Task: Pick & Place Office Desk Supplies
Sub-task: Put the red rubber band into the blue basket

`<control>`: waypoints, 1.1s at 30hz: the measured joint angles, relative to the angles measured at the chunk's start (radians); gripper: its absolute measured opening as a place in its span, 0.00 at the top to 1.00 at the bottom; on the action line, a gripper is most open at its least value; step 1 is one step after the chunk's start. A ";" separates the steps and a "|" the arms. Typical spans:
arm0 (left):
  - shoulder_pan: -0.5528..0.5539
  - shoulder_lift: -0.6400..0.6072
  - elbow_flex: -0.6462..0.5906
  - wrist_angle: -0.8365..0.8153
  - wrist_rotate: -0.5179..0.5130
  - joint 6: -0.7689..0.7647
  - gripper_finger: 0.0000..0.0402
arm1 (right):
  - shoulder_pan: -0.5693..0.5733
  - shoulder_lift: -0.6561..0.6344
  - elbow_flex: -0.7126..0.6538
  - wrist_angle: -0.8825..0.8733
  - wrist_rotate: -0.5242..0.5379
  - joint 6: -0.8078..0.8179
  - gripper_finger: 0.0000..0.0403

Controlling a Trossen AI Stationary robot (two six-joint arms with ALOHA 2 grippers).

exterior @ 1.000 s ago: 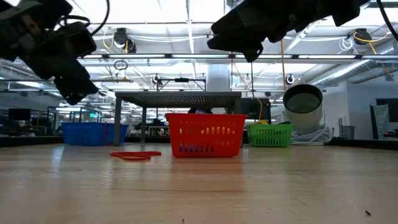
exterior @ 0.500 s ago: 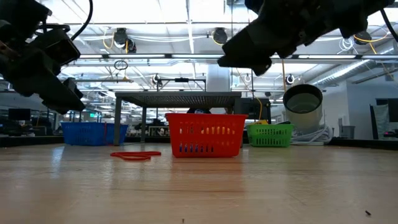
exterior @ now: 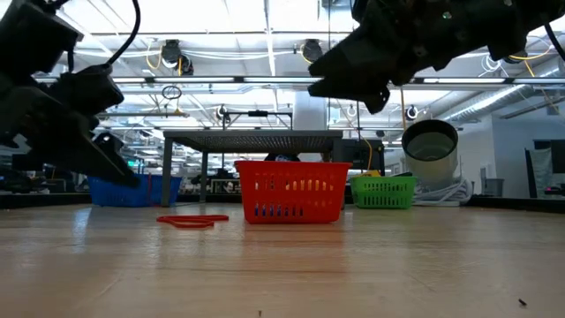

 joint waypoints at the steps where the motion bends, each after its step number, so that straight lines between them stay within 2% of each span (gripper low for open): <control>1: 0.000 0.029 0.000 0.030 -0.003 0.005 0.34 | 0.000 0.000 0.000 0.012 0.000 -0.011 0.58; 17: 0.001 0.471 0.004 0.522 0.006 0.049 0.37 | -0.021 0.000 0.000 0.028 -0.006 -0.045 0.58; 27: 0.000 0.666 0.115 0.547 -0.005 0.056 0.37 | -0.023 0.000 0.000 0.028 -0.004 -0.043 0.58; 33: 0.000 0.743 0.184 0.549 0.034 0.074 0.37 | -0.023 0.000 0.000 0.029 -0.004 -0.042 0.58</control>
